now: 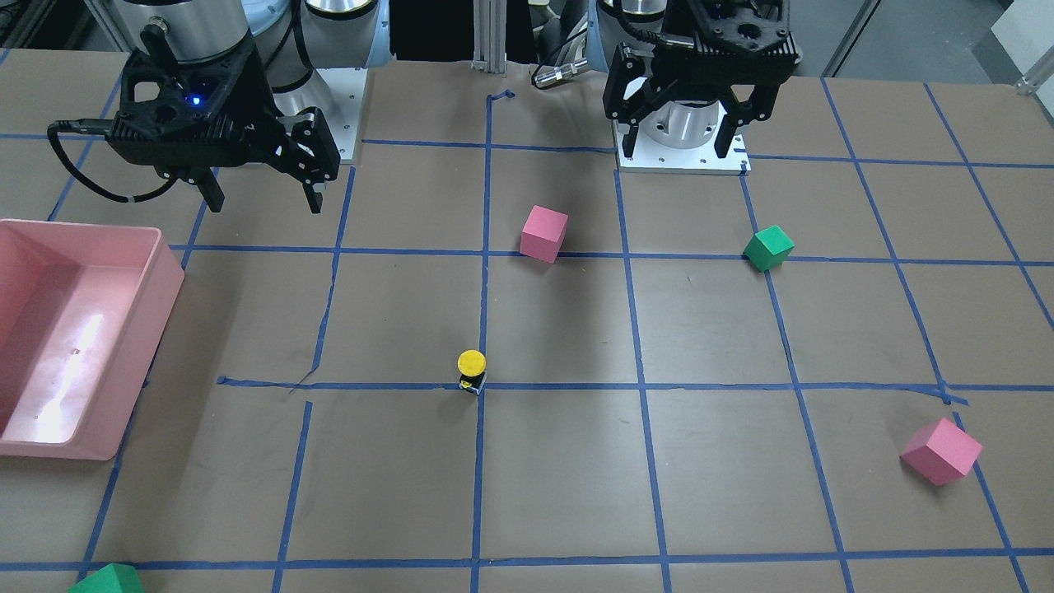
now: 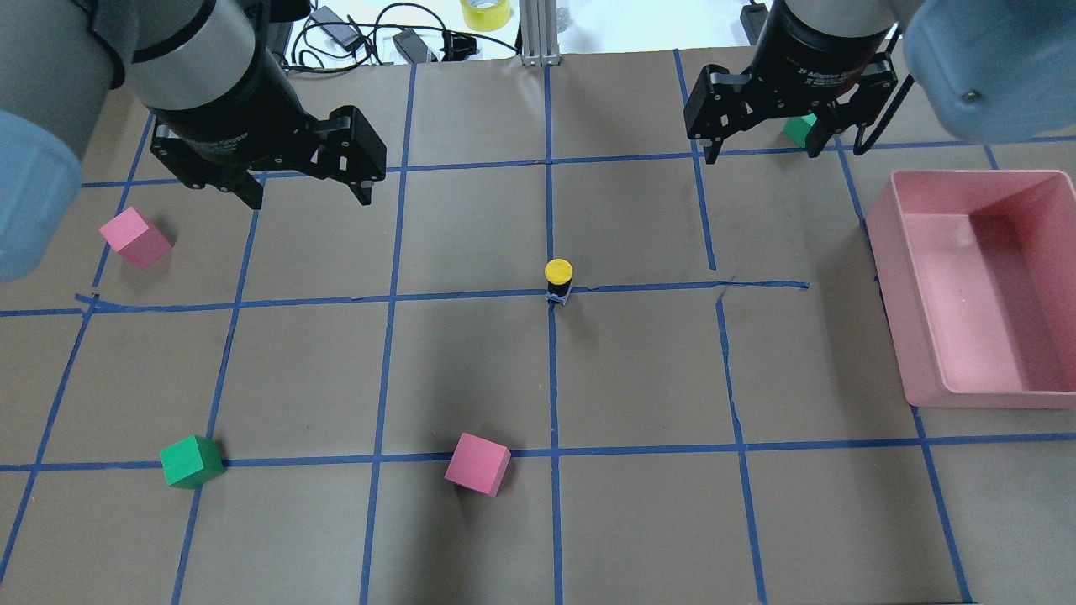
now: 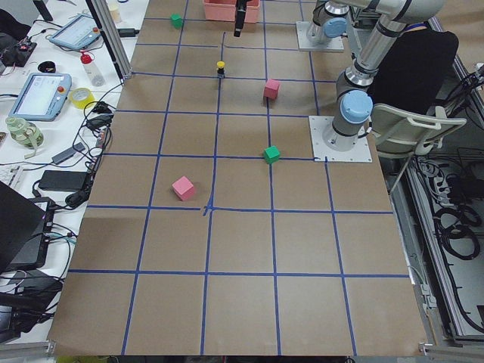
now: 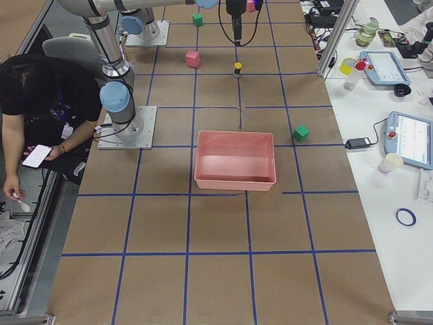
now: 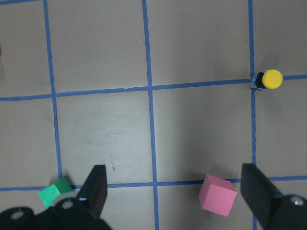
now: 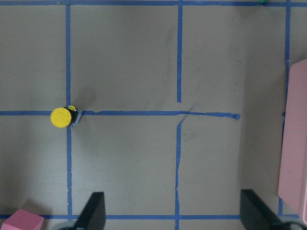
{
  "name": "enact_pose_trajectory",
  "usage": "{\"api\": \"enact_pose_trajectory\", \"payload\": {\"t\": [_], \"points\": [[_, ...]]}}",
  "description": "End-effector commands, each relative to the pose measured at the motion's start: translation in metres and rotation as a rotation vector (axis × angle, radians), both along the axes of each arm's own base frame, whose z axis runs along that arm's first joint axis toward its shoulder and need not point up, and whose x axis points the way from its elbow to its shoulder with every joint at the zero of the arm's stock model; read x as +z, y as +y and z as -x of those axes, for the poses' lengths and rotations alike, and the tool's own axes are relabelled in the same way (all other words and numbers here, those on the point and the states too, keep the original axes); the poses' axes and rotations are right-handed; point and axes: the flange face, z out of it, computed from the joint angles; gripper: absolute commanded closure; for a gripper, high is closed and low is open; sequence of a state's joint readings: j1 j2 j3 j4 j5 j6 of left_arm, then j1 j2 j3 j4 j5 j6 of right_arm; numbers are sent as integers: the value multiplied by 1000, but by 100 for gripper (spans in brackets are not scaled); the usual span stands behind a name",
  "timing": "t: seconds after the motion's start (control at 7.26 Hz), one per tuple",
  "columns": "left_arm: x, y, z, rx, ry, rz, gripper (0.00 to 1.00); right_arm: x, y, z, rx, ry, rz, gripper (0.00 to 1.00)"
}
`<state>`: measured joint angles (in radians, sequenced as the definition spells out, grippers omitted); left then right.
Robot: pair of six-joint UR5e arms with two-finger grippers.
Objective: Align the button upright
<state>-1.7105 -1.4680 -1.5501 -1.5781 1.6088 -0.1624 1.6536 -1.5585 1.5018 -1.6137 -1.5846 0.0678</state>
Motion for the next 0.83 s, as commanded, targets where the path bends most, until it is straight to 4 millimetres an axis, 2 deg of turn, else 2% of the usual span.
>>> {"api": "enact_pose_trajectory", "payload": {"t": [0.0, 0.69], "points": [[-5, 6, 0, 19, 2, -49, 0, 0, 0, 0, -1, 0, 0, 2], [-5, 4, 0, 13, 8, -39, 0, 0, 0, 0, -1, 0, 0, 2]]}}
